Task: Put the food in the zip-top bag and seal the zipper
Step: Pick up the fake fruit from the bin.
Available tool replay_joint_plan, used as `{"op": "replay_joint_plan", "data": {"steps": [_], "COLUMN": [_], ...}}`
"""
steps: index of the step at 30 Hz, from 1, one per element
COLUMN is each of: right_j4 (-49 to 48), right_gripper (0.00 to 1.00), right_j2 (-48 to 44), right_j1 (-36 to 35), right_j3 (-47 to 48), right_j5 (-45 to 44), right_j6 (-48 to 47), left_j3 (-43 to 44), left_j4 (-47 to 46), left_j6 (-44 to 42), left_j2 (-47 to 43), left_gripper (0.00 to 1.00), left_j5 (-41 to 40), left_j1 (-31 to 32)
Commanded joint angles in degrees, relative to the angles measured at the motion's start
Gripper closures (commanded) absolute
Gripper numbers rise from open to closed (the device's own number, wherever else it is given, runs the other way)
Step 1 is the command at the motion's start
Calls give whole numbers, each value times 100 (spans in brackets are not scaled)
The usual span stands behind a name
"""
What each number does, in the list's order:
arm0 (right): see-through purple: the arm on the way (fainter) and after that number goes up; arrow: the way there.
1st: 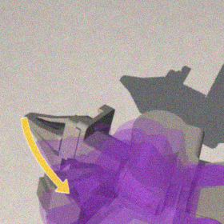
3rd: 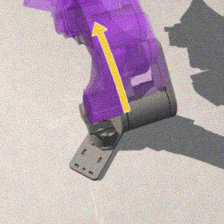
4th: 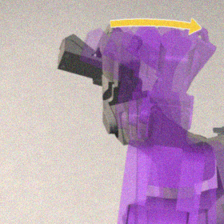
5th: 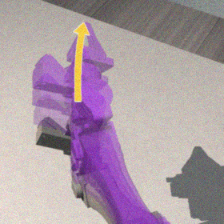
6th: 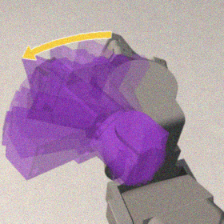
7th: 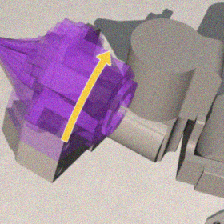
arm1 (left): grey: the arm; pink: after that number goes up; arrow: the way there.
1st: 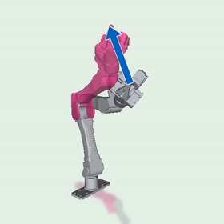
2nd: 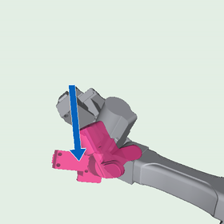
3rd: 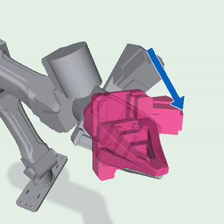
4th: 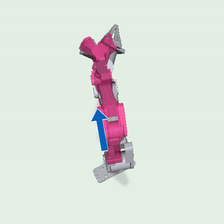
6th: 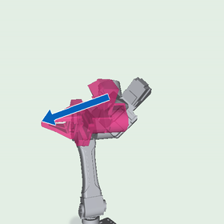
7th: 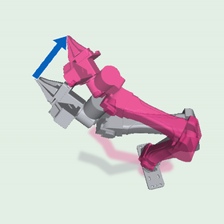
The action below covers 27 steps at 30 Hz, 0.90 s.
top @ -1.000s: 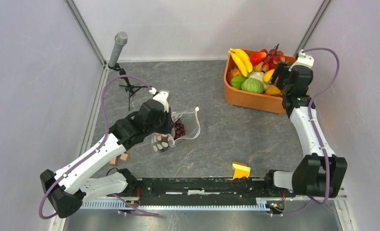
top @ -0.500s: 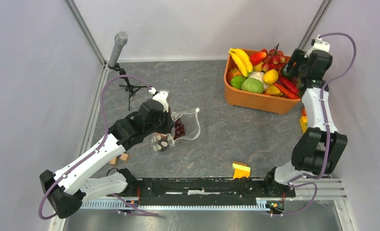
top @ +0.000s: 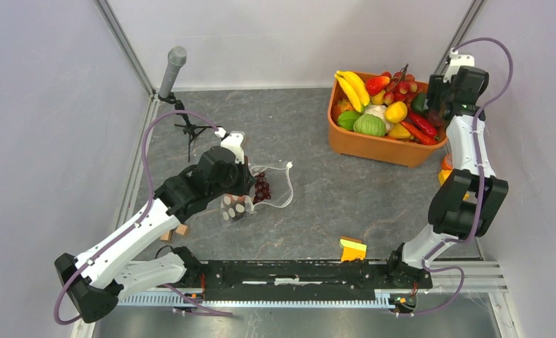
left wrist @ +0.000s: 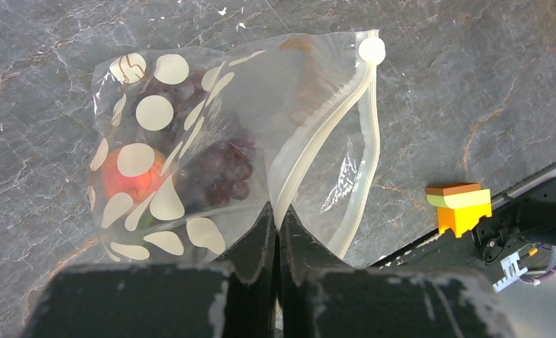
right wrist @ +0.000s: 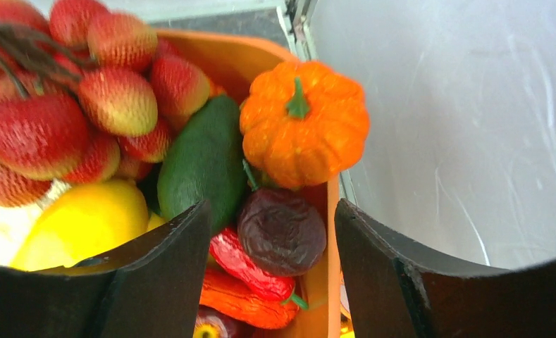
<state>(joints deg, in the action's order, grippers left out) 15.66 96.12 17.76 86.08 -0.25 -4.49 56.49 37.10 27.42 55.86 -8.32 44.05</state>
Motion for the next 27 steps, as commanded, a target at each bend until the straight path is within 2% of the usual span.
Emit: {"op": "replay_joint_plan", "data": {"steps": [1, 4, 10, 13, 19, 21, 25, 27], "right_j4": [158, 85, 226, 202, 269, 249, 157, 231], "right_gripper": [30, 25, 27, 28, 32, 39, 41, 45], "right_j2": [-7, 90, 456, 485, 582, 552, 463, 435], "right_j1": [51, 83, 80, 88, 79, 79, 82, 81], "right_j3": [-153, -204, 223, 134, 100, 49, -135, -149], "right_j5": [235, 234, 140, 197, 60, 60, 69, 115], "right_j6": [-970, -1220, -1405, -1438, -1501, -1478, -1434, -1402], "left_j3": [73, 34, -23, -33, -23, -48, -68, -68], "left_j4": [-309, -309, -353, -366, -352, -348, -344, -340], "left_j6": [-216, -203, -171, -168, -185, -176, -175, -167], "left_j2": [-92, -102, -85, -99, -119, -132, -162, -187], "left_gripper": [94, 94, 94, 94, 94, 94, 94, 94], "left_j5": [154, 182, 246, 231, 235, 241, 228, 215], "left_j1": [-28, -28, -29, -29, -28, -28, -28, -28]}}
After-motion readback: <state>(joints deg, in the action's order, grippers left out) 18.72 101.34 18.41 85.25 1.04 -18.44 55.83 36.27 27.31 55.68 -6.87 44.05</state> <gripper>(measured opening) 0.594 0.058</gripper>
